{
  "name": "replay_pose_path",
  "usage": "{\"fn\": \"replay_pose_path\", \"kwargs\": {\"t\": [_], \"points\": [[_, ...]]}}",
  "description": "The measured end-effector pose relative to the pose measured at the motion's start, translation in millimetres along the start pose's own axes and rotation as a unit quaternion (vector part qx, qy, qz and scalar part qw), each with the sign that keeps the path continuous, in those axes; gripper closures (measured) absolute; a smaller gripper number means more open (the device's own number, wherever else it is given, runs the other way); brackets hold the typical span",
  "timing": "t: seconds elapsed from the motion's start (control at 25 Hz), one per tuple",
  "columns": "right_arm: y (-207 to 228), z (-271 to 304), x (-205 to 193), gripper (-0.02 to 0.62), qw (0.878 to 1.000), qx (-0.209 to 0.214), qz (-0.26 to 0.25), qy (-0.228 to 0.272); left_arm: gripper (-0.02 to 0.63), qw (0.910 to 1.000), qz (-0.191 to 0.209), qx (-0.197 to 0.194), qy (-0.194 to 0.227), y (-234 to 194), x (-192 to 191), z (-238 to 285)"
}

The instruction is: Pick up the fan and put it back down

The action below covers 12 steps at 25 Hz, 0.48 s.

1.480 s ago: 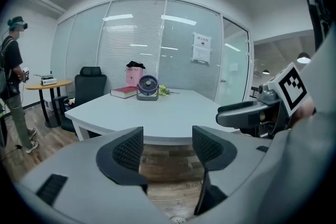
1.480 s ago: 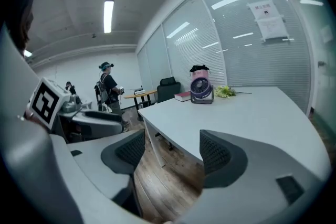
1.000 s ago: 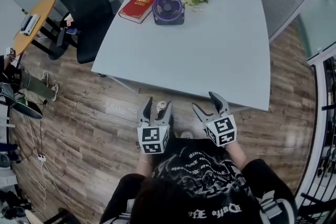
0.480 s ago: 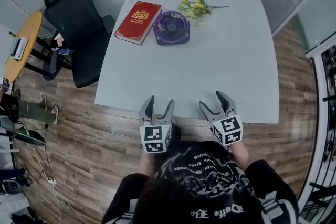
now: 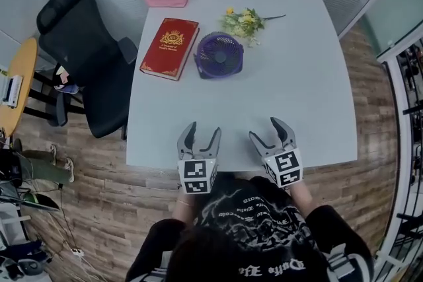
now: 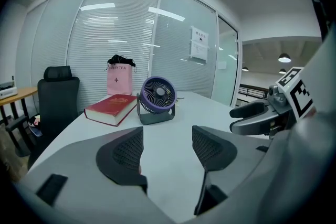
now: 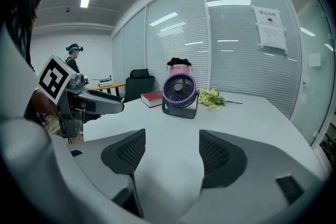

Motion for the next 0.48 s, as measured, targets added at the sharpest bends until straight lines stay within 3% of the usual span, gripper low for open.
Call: {"fn": "replay_pose_path", "kwargs": {"t": [0.16,0.28,0.48], "points": [[8,18,25,0.287,1.0,-0.011,-0.005,0.01,0.304,0.9995,0.026,0.015,0.013,-22,21,7],[17,29,45,0.287,1.0,-0.015,-0.006,0.024,0.304,0.9996,0.019,0.013,0.016,-36,33,12],[37,49,75,0.287,0.999,0.002,-0.033,0.013,0.304,0.9991,0.035,0.025,0.002,-52,44,29]]}}
Point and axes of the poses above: the fingertips, and each gripper's own axes: z forward along the fingers, y to its right, x out of its top, the point moved 6 cm from there along -z, backward along the fingers, and after that the axes turned 6 degrees about -y, right-handed, at the moved point
